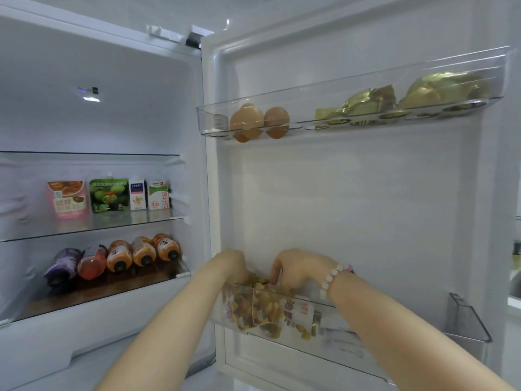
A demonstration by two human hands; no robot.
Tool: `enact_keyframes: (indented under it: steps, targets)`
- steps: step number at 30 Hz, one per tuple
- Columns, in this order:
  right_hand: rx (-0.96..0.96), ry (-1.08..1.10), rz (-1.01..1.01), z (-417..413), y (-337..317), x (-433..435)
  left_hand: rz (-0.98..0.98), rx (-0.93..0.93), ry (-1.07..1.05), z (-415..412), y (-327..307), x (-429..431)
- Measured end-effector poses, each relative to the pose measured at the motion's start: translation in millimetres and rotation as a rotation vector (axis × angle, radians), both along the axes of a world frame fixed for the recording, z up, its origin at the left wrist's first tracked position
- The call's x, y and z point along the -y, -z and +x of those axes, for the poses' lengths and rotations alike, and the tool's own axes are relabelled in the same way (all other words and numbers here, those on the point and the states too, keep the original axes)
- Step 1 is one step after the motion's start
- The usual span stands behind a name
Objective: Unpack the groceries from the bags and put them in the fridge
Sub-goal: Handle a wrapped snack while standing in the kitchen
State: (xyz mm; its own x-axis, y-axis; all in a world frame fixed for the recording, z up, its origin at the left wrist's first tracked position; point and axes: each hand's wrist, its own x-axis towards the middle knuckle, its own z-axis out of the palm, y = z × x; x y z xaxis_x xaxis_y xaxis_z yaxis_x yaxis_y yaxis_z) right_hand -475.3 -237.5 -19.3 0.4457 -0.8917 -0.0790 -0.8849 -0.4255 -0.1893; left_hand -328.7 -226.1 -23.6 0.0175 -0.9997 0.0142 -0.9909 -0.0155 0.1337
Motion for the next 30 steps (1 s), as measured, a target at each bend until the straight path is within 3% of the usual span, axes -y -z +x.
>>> enact_keyframes:
  steps: [5,10,15,20,24,27,30]
  targets:
    - [0.023,0.014,-0.082,-10.3,-8.6,-15.0,-0.275,-0.126,0.112,6.3,2.7,-7.3]
    - [-0.092,0.058,-0.476,-38.9,-22.4,-46.5,-0.665,-0.205,0.269,-26.9,4.9,-29.2]
    - [-0.164,0.204,-0.808,-88.3,-44.0,-86.2,-0.67,-0.034,0.477,-90.7,-11.6,-41.7]
    - [-0.227,0.306,-1.109,-165.3,-38.4,-152.8,-0.861,-0.316,0.671,-157.1,-10.8,-66.8]
    - [-0.348,0.495,-1.086,-222.4,-15.6,-207.0,-1.015,-0.594,0.973,-217.8,3.4,-105.1]
    - [-0.42,0.693,-0.933,-254.2,1.5,-248.8,-0.999,-0.619,1.152,-262.9,14.3,-132.8]
    - [-0.508,0.902,-0.795,-286.1,13.3,-288.2,-0.893,-0.517,1.288,-306.1,23.7,-152.6]
